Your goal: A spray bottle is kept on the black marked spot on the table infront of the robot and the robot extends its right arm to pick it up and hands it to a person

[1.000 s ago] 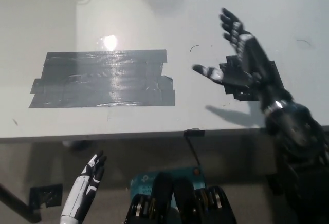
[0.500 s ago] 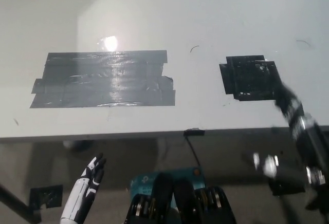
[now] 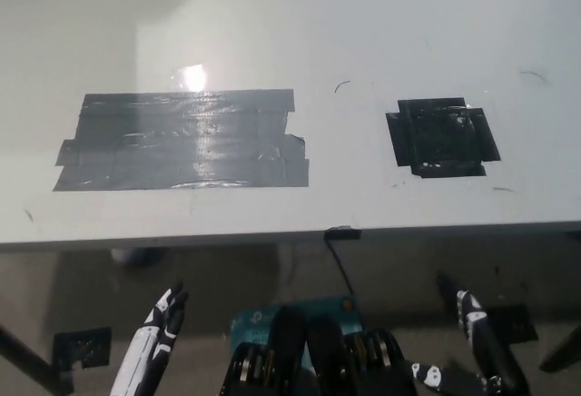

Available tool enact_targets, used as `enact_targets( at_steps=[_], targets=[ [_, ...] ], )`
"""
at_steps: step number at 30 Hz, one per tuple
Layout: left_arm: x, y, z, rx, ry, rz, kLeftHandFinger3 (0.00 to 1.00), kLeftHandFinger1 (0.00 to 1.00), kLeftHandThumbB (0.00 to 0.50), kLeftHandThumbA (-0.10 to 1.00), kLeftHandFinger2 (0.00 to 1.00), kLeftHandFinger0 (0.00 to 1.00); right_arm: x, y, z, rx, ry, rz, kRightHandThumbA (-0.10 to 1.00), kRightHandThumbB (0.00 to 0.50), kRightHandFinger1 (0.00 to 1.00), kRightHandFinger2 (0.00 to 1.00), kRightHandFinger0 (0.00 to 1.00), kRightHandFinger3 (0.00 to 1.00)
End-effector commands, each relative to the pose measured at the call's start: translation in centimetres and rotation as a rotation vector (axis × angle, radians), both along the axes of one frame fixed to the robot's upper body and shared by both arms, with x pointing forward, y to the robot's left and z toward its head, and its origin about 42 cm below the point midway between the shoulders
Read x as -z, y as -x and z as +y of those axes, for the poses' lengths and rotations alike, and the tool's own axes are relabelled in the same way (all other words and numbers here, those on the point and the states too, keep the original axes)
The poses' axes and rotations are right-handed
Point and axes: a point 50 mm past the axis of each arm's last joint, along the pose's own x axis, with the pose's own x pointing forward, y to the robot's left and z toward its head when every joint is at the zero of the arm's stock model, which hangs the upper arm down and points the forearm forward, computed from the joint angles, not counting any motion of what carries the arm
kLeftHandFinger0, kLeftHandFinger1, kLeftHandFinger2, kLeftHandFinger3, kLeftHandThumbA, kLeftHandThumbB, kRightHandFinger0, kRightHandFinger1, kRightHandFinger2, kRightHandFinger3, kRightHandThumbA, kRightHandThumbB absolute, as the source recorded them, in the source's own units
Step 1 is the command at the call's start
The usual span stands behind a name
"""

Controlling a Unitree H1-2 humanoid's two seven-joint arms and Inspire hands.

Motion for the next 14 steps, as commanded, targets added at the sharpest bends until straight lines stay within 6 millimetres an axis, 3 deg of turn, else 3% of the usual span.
enact_targets(
  at_steps=[1, 7, 14],
  targets=[
    [-0.69, 0.07, 0.14, -0.004, 0.009, -0.055, 1.00, 1.00, 0.266, 1.00, 1.00, 1.00, -0.31, -0.57, 0.32, -0.018, 0.014, -0.100, 0.92, 0.371, 1.00, 1.00, 1.00, 1.00],
    [-0.87, 0.07, -0.08, 0.008, 0.002, -0.056, 1.00, 1.00, 0.288, 1.00, 1.00, 1.00, 0.00, -0.08, 0.21, -0.032, 0.041, -0.095, 0.92, 0.357, 1.00, 1.00, 1.00, 1.00],
    [-0.70, 0.26, 0.05, 0.012, 0.001, -0.051, 1.00, 1.00, 0.272, 1.00, 1.00, 1.00, -0.17, 0.06, 0.35, -0.037, 0.044, -0.093, 0.91, 0.349, 1.00, 1.00, 1.00, 1.00]
  ],
)
